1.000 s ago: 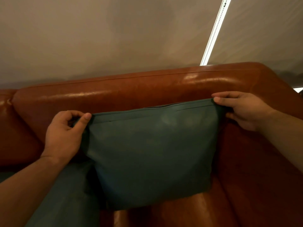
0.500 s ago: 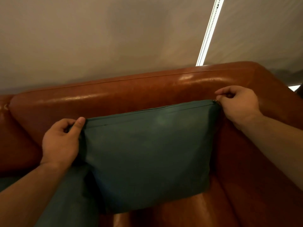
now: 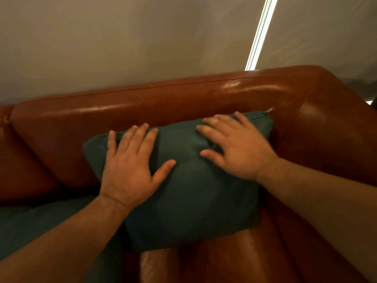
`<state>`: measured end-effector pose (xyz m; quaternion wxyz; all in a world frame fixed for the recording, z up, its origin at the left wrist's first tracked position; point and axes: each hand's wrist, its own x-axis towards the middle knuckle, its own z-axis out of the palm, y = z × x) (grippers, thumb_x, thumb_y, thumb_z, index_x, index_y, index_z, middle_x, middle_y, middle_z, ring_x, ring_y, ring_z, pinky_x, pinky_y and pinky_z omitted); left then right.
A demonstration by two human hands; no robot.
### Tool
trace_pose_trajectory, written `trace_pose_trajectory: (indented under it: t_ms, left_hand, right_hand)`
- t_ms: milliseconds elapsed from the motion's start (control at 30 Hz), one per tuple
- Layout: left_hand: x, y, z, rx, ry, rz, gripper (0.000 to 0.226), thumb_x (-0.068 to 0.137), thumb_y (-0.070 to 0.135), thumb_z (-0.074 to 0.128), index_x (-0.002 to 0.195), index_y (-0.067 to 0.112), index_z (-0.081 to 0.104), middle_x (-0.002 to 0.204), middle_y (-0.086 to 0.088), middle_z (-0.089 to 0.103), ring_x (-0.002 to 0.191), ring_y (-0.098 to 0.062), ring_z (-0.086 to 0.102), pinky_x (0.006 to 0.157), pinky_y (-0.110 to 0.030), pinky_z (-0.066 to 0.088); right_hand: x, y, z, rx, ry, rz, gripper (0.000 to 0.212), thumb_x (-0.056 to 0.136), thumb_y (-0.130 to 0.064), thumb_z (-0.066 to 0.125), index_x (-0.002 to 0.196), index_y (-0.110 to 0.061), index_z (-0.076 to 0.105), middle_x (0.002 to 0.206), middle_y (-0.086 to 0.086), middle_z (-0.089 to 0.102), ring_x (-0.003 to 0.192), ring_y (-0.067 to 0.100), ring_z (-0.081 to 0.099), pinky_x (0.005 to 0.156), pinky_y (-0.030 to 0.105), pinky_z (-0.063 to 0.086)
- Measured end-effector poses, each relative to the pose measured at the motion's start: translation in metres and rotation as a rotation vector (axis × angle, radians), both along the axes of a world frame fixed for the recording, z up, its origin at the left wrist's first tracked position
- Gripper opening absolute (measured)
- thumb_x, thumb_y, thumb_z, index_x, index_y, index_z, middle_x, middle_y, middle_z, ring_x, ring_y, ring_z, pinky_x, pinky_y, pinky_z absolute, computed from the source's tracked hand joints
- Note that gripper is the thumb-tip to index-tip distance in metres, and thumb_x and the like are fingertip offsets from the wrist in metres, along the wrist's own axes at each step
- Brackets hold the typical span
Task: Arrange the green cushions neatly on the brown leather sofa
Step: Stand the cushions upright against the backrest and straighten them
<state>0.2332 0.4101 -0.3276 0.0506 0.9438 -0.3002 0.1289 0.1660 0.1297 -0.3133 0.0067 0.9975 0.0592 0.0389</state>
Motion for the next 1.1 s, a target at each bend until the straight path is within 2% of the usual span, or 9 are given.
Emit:
trace_pose_trajectory:
  t_ms: [200, 333, 433, 533, 600, 733, 933, 1033, 1100]
  left_hand:
    - [0.033, 0.035, 0.012, -0.029, -0.041, 0.081, 0.072, 0.102, 0.065, 0.037, 0.143, 0.009, 0.057, 0.142, -0.016, 0.062, 0.135, -0.039, 0.053, 0.126, -0.057, 0.024]
    - [0.038, 0.041, 0.015, -0.1, -0.002, 0.022, 0.06, 0.104, 0.057, 0.042, 0.138, 0.011, 0.062, 0.128, -0.014, 0.067, 0.12, -0.038, 0.06, 0.107, -0.051, 0.041]
    - [0.041, 0.049, 0.013, -0.253, 0.07, -0.062, 0.048, 0.106, 0.043, 0.051, 0.14, 0.012, 0.062, 0.133, -0.01, 0.066, 0.125, -0.032, 0.059, 0.111, -0.043, 0.042]
    - [0.038, 0.069, 0.014, -0.447, 0.048, -0.137, 0.035, 0.103, 0.026, 0.062, 0.133, 0.01, 0.067, 0.135, -0.01, 0.065, 0.13, -0.029, 0.058, 0.115, -0.027, 0.038]
    - [0.034, 0.093, 0.013, -0.49, 0.01, -0.136, 0.036, 0.103, 0.027, 0.063, 0.134, 0.01, 0.068, 0.143, -0.01, 0.061, 0.135, -0.03, 0.055, 0.121, -0.036, 0.037]
    - [0.013, 0.162, -0.008, -0.387, 0.137, 0.023, 0.056, 0.103, 0.045, 0.055, 0.149, 0.014, 0.057, 0.16, -0.008, 0.049, 0.148, -0.032, 0.044, 0.122, -0.061, 0.032]
    - [-0.052, 0.282, -0.082, -0.026, 0.408, 0.466, 0.08, 0.099, 0.072, 0.039, 0.163, 0.024, 0.038, 0.176, -0.008, 0.018, 0.163, -0.033, 0.014, 0.129, -0.061, 0.017]
    - [-0.085, 0.317, -0.101, 0.045, 0.458, 0.535, 0.093, 0.092, 0.084, 0.013, 0.169, 0.032, 0.018, 0.179, -0.007, 0.006, 0.165, -0.031, 0.001, 0.132, -0.059, 0.011]
    - [-0.1, 0.328, -0.105, 0.059, 0.441, 0.562, 0.093, 0.091, 0.084, 0.007, 0.169, 0.035, 0.007, 0.179, -0.003, -0.002, 0.165, -0.028, -0.006, 0.132, -0.059, 0.005]
  right_hand:
    - [-0.023, -0.057, -0.006, 0.069, -0.023, -0.355, 0.071, 0.101, -0.071, 0.02, 0.158, -0.033, 0.037, 0.163, 0.002, 0.043, 0.151, 0.031, 0.037, 0.119, 0.063, 0.033]
    - [-0.026, -0.037, -0.007, 0.134, -0.024, -0.455, 0.07, 0.102, -0.065, 0.022, 0.16, -0.028, 0.034, 0.167, 0.007, 0.036, 0.156, 0.034, 0.027, 0.122, 0.065, 0.026]
    - [-0.031, -0.006, -0.008, 0.209, -0.152, -0.553, 0.055, 0.108, -0.041, 0.037, 0.159, -0.02, 0.038, 0.169, 0.011, 0.034, 0.157, 0.036, 0.025, 0.123, 0.068, 0.023]
    - [-0.034, 0.05, -0.009, 0.344, -0.31, -0.531, 0.052, 0.099, -0.008, 0.047, 0.151, -0.015, 0.051, 0.163, 0.012, 0.043, 0.153, 0.034, 0.035, 0.123, 0.067, 0.022]
    - [-0.033, 0.1, -0.007, 0.386, -0.314, -0.438, 0.053, 0.095, -0.005, 0.052, 0.146, -0.017, 0.058, 0.16, 0.009, 0.049, 0.151, 0.032, 0.04, 0.123, 0.064, 0.024]
    - [-0.034, 0.194, -0.013, 0.437, -0.288, -0.256, 0.046, 0.094, -0.009, 0.063, 0.138, -0.02, 0.067, 0.157, 0.006, 0.054, 0.152, 0.031, 0.042, 0.123, 0.063, 0.025]
    - [-0.057, 0.295, -0.042, 0.505, -0.162, -0.103, 0.039, 0.095, -0.02, 0.067, 0.133, -0.026, 0.071, 0.163, 0.003, 0.047, 0.159, 0.03, 0.03, 0.128, 0.058, 0.024]
    - [-0.081, 0.33, -0.063, 0.655, -0.053, -0.153, 0.045, 0.097, -0.025, 0.068, 0.142, -0.027, 0.065, 0.168, -0.003, 0.04, 0.159, 0.021, 0.028, 0.126, 0.049, 0.033]
    - [-0.098, 0.354, -0.078, 0.711, 0.072, -0.124, 0.057, 0.098, -0.035, 0.065, 0.153, -0.031, 0.053, 0.172, -0.007, 0.03, 0.16, 0.017, 0.023, 0.127, 0.043, 0.033]
